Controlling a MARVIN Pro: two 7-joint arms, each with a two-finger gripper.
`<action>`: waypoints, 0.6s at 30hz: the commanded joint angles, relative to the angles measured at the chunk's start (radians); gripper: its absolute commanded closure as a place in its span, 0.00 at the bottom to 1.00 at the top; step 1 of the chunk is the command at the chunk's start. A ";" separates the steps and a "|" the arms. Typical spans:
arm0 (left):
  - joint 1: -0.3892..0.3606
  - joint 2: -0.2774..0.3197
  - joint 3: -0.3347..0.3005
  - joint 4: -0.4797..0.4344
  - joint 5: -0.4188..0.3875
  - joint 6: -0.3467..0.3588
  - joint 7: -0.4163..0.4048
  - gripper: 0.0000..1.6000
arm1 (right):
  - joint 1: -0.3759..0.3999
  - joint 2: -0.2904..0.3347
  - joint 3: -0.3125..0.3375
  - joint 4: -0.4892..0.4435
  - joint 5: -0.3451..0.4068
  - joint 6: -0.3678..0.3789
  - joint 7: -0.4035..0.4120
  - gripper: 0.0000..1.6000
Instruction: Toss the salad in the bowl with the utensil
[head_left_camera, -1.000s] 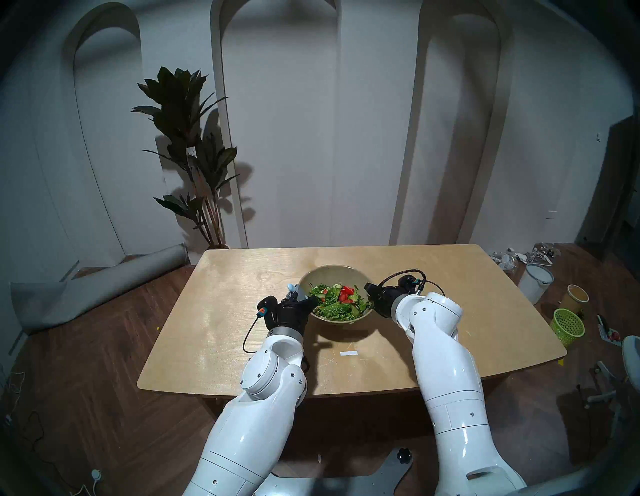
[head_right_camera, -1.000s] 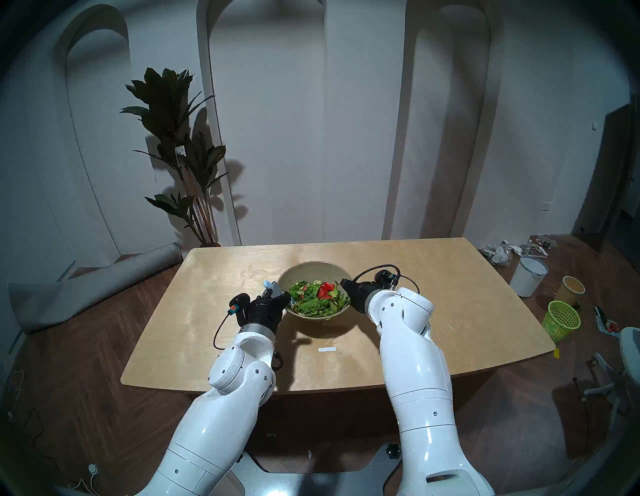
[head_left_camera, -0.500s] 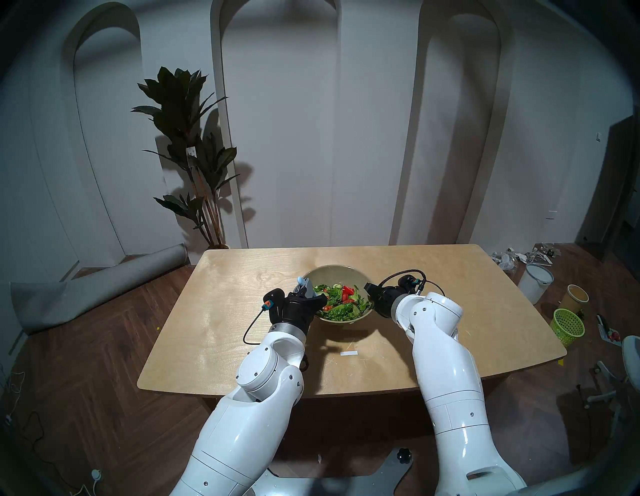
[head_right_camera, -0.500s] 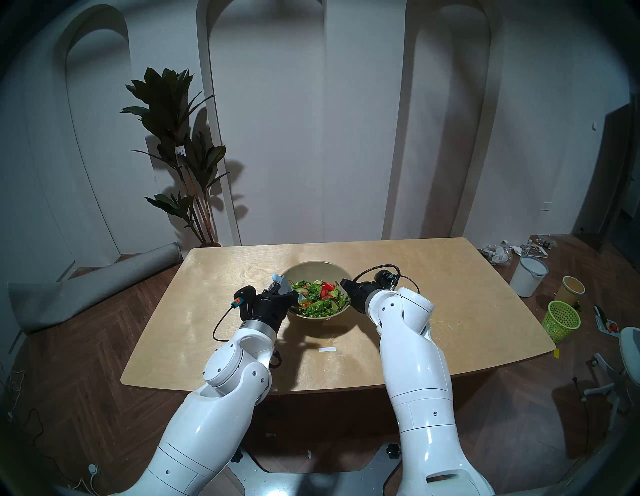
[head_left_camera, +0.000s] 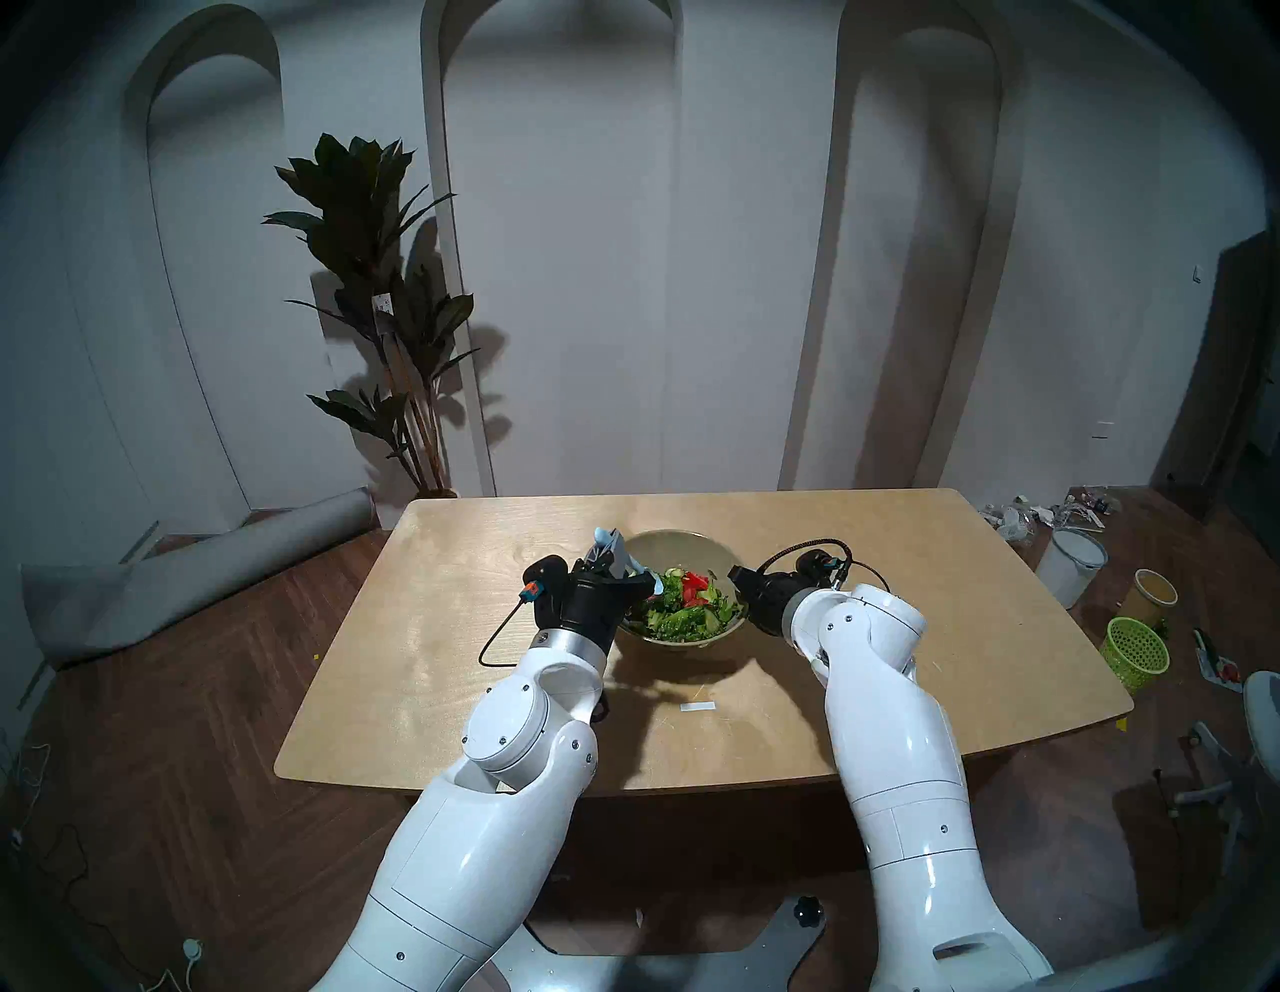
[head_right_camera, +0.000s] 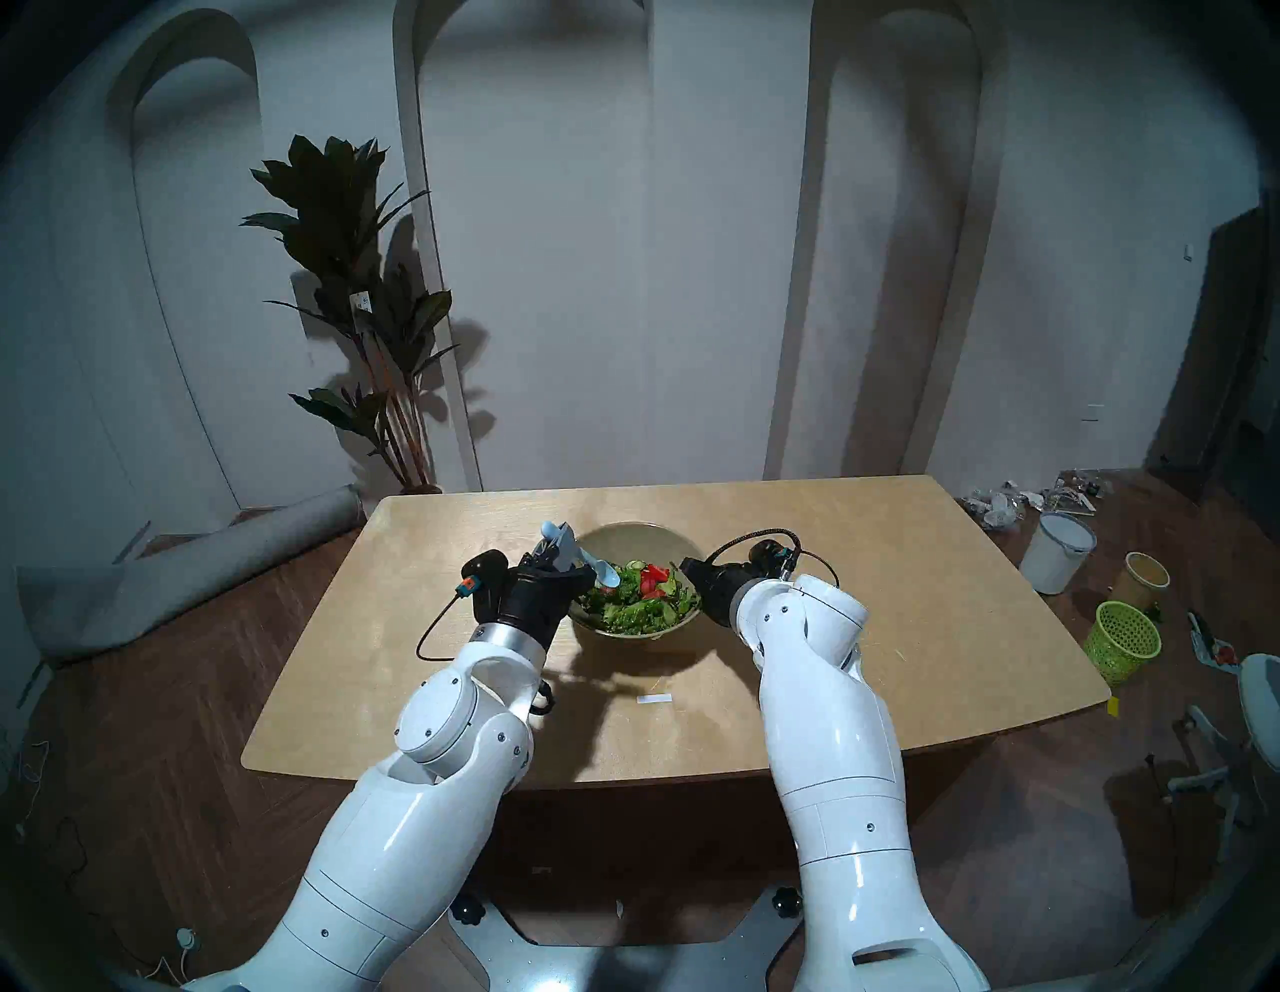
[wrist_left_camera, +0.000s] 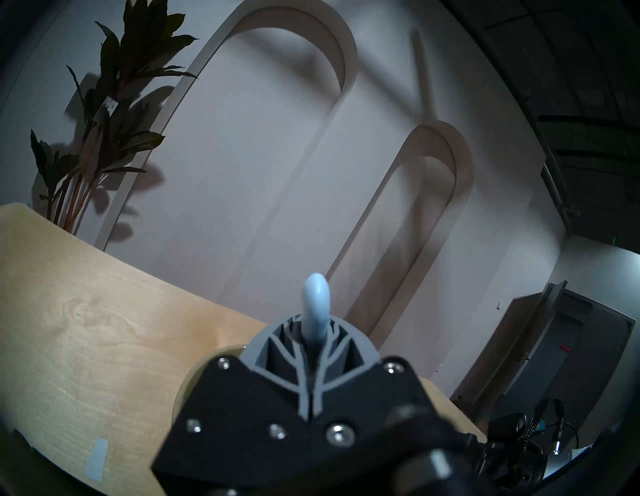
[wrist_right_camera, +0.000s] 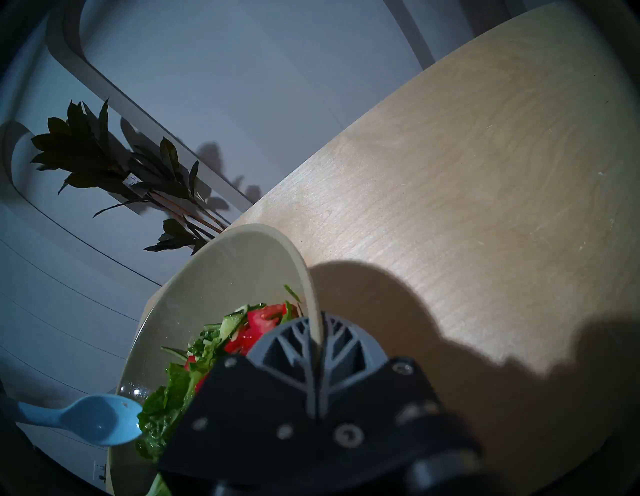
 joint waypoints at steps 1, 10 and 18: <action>-0.076 0.018 -0.001 0.024 0.033 -0.036 -0.052 1.00 | 0.007 0.000 0.002 -0.016 0.002 -0.003 0.002 1.00; -0.124 0.043 0.001 0.115 0.093 -0.104 -0.101 1.00 | 0.007 0.000 0.002 -0.016 0.002 -0.003 0.002 1.00; -0.154 0.065 0.009 0.176 0.152 -0.178 -0.139 1.00 | 0.007 0.000 0.002 -0.016 0.002 -0.003 0.003 1.00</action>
